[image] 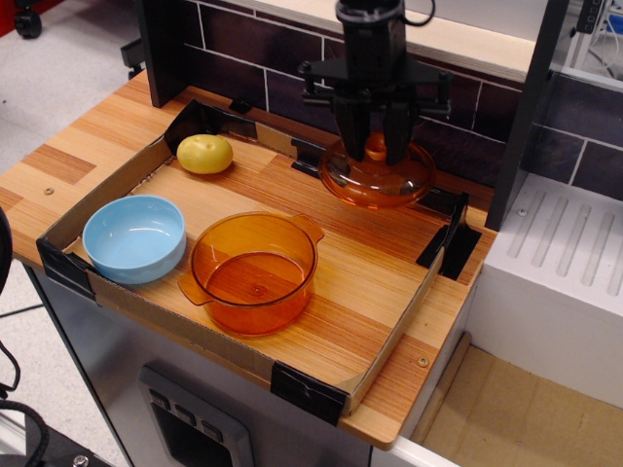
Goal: Take lid off pot
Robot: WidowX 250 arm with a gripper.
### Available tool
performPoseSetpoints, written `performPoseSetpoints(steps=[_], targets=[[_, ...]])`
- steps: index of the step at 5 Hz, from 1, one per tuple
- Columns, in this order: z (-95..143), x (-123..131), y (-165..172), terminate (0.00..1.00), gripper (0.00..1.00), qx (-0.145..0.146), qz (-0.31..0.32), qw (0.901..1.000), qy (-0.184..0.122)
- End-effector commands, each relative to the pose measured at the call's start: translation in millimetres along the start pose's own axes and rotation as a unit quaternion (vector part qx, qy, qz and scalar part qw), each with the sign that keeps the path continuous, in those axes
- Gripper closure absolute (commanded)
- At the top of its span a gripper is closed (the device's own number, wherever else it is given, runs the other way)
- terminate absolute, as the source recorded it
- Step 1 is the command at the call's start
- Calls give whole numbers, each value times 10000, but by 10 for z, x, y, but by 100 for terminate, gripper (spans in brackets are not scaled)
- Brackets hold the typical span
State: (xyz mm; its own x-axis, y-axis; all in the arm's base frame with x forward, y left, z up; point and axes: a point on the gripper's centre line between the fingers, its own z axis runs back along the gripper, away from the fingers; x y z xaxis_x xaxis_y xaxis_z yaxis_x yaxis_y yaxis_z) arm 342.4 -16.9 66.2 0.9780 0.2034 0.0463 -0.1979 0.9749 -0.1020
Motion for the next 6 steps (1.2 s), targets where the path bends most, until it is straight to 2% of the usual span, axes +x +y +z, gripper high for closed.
performPoseSetpoints(steps=[1,5,6], targets=[[27,-45,-18,0,100,60,-233,9992,-306],[-179,-178,-57,0,100,212,-377,9986,-307],[-224,-159,-65,0,0,199,-264,9993,-193]])
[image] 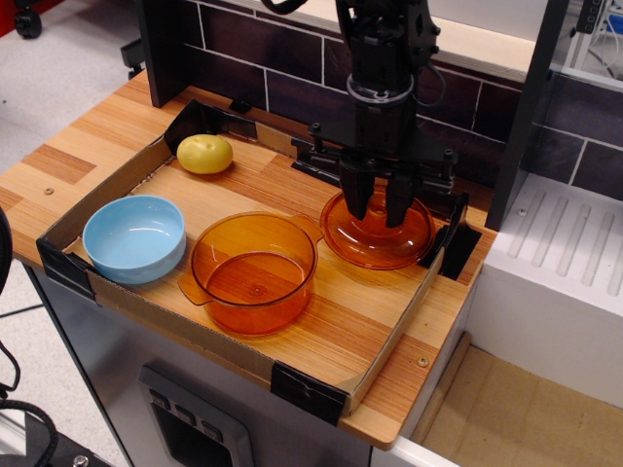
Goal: Take lid off pot
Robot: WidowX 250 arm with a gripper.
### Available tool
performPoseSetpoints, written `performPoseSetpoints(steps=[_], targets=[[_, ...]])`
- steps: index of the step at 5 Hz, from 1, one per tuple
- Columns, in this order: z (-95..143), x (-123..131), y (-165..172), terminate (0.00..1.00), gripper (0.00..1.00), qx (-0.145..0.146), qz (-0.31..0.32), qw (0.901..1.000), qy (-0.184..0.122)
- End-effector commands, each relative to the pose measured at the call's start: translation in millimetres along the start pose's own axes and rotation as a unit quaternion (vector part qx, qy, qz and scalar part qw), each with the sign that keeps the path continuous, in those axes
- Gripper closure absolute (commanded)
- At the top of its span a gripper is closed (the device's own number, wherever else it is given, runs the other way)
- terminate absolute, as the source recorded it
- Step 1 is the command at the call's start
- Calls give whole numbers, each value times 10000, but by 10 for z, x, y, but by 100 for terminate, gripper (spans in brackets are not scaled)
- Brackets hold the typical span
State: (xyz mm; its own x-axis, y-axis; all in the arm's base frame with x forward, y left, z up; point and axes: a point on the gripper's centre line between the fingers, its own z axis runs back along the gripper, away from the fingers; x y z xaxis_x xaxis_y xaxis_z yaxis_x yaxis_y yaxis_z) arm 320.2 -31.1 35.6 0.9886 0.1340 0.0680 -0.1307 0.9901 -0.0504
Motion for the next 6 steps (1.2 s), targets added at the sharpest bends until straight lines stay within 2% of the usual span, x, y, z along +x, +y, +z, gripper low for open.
performPoseSetpoints(steps=[1,2,3,4,5,6], targets=[[96,95,7,0,0,-56,131,9998,-117],[193,53,21,0,0,-136,77,9999,-38],[437,-12,24,0,0,-342,64,9994,53],[833,-106,92,0,0,-540,-21,9985,-1],[1117,-120,301,0,0,-669,91,9977,0],[1261,-129,534,100,0,-319,355,9989,-20]])
